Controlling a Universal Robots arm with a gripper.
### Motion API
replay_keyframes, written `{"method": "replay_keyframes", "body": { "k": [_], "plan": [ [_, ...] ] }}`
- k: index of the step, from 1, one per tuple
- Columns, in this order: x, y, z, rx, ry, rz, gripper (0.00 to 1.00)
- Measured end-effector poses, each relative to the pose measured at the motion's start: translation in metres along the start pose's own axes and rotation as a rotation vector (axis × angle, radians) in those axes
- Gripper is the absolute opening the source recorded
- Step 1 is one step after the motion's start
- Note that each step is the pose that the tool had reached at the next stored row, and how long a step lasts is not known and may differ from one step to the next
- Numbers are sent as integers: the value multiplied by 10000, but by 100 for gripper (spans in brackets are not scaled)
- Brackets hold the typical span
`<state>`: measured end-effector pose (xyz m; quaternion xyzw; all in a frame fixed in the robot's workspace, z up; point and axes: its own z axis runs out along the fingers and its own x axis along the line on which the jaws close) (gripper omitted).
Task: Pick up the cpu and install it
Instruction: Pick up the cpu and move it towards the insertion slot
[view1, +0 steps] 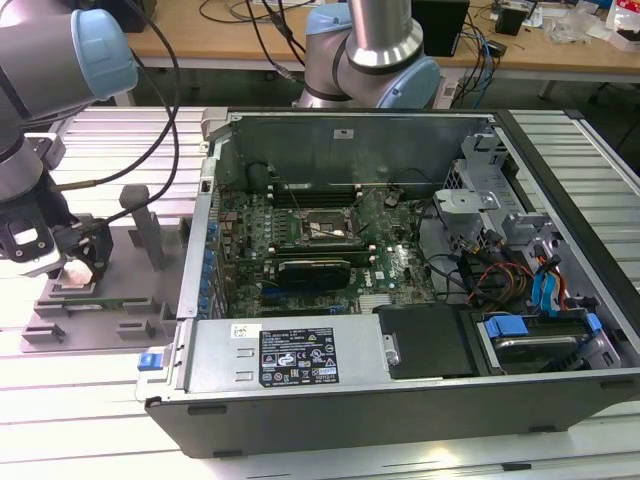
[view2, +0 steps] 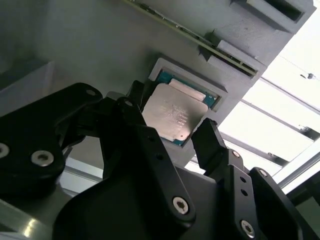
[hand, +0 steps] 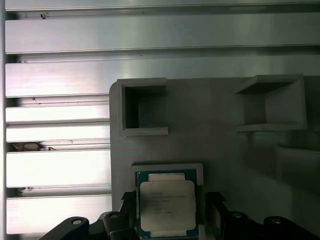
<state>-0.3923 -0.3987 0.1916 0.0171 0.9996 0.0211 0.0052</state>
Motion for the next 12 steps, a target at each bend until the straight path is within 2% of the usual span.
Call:
{"method": "replay_keyframes", "body": {
  "k": [7,10,12],
  "plan": [
    [4,-1,7,-1,15,-273,66],
    [4,-1,9,-4,38,-821,66],
    [4,-1,16,-5,40,-886,66]
  ]
}}
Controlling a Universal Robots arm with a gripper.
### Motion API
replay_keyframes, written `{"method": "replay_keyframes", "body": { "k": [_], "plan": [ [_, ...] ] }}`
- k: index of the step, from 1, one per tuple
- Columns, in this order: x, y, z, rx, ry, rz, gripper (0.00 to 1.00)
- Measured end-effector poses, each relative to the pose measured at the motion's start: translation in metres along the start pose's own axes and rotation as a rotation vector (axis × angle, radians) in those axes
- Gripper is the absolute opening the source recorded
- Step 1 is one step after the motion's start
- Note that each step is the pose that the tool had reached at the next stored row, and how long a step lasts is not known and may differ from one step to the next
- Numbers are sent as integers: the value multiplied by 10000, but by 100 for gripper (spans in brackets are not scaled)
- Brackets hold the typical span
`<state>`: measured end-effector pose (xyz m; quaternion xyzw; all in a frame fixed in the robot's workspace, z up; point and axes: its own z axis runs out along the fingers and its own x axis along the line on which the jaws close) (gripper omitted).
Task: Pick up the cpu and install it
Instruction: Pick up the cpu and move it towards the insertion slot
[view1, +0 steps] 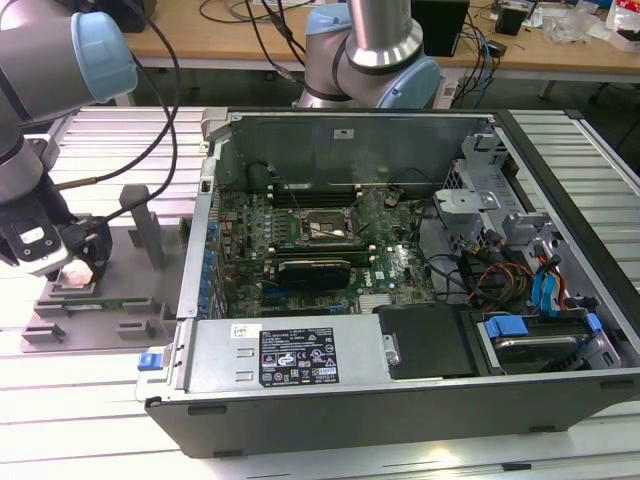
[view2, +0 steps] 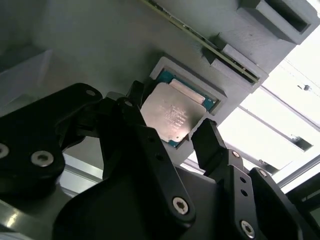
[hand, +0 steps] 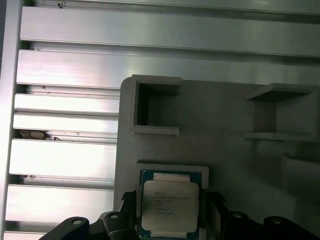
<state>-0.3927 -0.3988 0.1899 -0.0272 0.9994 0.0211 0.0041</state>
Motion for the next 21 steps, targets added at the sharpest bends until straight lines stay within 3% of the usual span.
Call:
{"method": "replay_keyframes", "body": {
  "k": [4,8,12,21],
  "plan": [
    [-3,0,10,-2,8,-1,66],
    [-18,-2,9,-4,103,78,66],
    [-19,-2,18,-8,98,434,66],
    [-8,-2,17,-20,96,435,66]
  ]
}}
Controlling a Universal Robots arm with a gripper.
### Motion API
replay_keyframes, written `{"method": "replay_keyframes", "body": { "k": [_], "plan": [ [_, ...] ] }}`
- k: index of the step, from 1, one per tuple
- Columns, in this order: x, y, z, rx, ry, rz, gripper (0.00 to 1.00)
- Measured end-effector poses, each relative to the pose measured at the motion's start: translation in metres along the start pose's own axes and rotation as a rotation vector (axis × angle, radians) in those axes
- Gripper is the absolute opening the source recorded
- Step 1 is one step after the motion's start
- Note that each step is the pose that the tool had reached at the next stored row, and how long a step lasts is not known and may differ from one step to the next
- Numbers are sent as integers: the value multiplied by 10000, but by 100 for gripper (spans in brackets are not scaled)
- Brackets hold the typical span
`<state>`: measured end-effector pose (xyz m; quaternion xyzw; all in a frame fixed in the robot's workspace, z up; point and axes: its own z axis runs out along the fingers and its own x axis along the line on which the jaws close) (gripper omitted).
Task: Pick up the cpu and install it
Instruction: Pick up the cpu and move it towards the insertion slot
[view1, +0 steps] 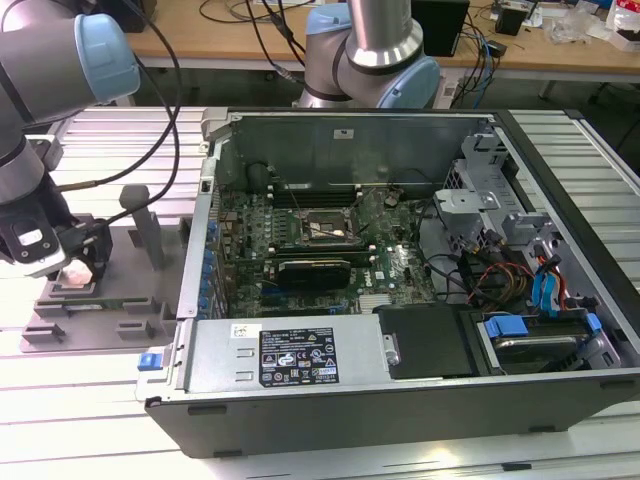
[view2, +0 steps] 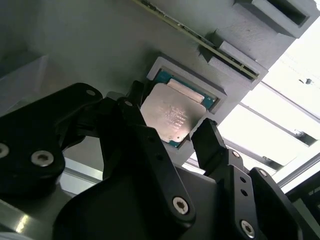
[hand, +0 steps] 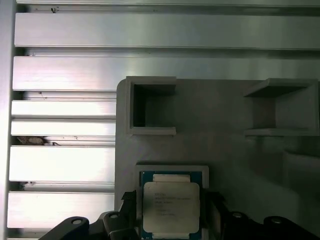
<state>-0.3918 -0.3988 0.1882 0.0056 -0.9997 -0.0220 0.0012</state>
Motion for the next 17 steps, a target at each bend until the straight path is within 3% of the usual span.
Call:
{"method": "replay_keyframes", "body": {
  "k": [17],
  "plan": [
    [15,17,5,-5,-1,0,66]
  ]
}}
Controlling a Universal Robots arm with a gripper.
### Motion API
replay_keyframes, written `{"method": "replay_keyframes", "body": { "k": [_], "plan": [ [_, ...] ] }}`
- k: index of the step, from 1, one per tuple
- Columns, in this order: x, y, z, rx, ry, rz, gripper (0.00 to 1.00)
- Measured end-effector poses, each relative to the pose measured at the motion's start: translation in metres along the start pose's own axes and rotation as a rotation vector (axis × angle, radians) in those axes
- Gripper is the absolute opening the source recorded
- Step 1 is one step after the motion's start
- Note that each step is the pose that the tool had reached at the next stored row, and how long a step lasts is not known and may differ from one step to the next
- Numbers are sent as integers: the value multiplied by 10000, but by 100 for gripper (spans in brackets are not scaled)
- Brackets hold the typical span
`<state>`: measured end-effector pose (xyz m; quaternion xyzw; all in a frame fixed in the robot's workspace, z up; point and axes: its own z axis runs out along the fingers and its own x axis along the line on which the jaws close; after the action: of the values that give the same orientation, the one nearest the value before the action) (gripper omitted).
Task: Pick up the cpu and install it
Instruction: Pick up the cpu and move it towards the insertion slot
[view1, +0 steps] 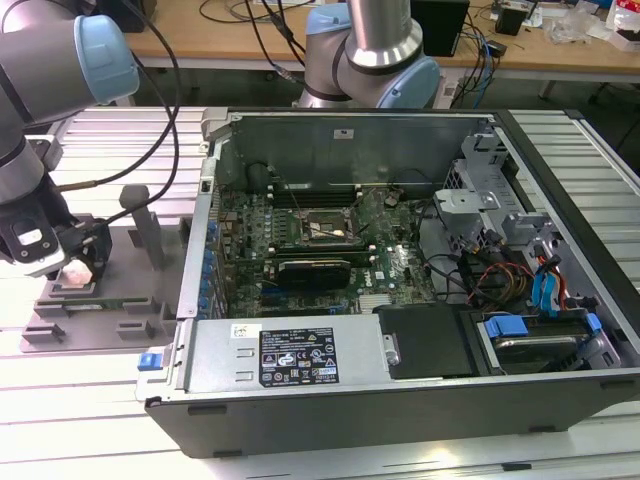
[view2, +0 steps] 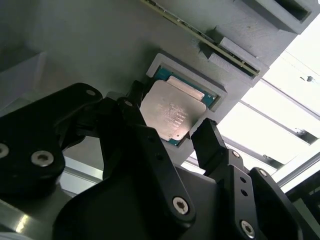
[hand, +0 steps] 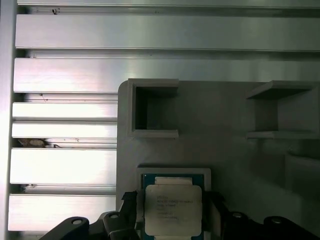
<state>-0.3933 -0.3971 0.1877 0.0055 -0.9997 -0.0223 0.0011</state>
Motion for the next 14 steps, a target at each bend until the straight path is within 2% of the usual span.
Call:
{"method": "replay_keyframes", "body": {
  "k": [4,5,6,14],
  "plan": [
    [0,-2,0,0,0,0,66],
    [1,-3,0,0,0,0,58],
    [1,-3,0,1,0,0,55],
    [1,-3,-41,-4,0,5,55]
  ]
}}
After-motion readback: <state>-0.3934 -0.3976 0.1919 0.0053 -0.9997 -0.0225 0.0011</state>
